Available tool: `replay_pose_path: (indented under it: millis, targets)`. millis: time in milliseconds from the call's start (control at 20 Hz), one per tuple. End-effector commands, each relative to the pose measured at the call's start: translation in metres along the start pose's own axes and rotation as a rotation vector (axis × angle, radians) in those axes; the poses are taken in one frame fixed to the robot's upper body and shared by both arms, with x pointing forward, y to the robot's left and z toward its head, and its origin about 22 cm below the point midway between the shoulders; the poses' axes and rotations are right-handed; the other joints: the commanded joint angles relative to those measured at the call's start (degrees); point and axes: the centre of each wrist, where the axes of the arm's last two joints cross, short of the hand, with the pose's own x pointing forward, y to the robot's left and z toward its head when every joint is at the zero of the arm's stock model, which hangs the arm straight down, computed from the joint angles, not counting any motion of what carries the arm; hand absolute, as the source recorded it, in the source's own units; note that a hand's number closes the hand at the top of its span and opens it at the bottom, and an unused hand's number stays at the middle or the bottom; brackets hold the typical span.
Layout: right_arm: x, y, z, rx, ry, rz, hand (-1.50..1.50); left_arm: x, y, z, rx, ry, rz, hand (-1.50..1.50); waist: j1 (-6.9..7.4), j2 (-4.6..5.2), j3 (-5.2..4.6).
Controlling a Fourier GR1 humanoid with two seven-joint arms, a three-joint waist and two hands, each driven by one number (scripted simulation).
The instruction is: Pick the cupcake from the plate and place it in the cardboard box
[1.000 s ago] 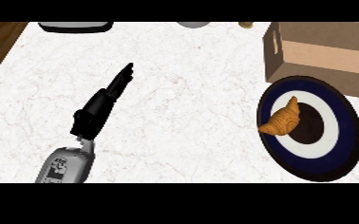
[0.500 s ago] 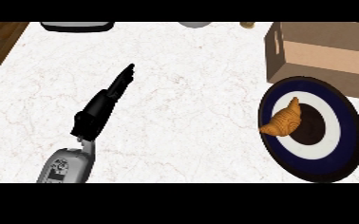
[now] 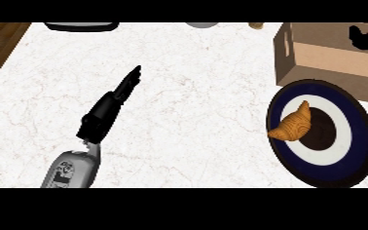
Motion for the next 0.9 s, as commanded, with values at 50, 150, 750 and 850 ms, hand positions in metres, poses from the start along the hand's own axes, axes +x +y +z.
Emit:
replay_pose_path:
  millis: [50, 150, 750, 850]
  targets:
    - [-0.022, 0.026, -0.005, 0.085, 0.141, -0.141, -1.5, 0.01, -0.003, -0.007, -0.001, -0.022, -0.001, 0.0, 0.73, 0.37, 0.08]
    - [-0.038, 0.043, 0.005, 0.12, 0.162, -0.187, -1.5, 0.009, 0.008, 0.002, 0.001, 0.001, -0.001, 0.0, 0.66, 0.22, 0.09]
    - [-0.064, 0.016, 0.0, -0.173, 0.107, -0.659, -1.5, 0.006, 0.007, -0.002, 0.001, 0.019, -0.004, 0.0, -0.06, 0.37, 0.22]
    - [-0.077, 0.005, 0.003, -0.204, 0.109, -0.802, -1.5, 0.002, -0.007, -0.002, 0.013, -0.003, 0.008, 0.0, -0.42, 0.41, 0.24]
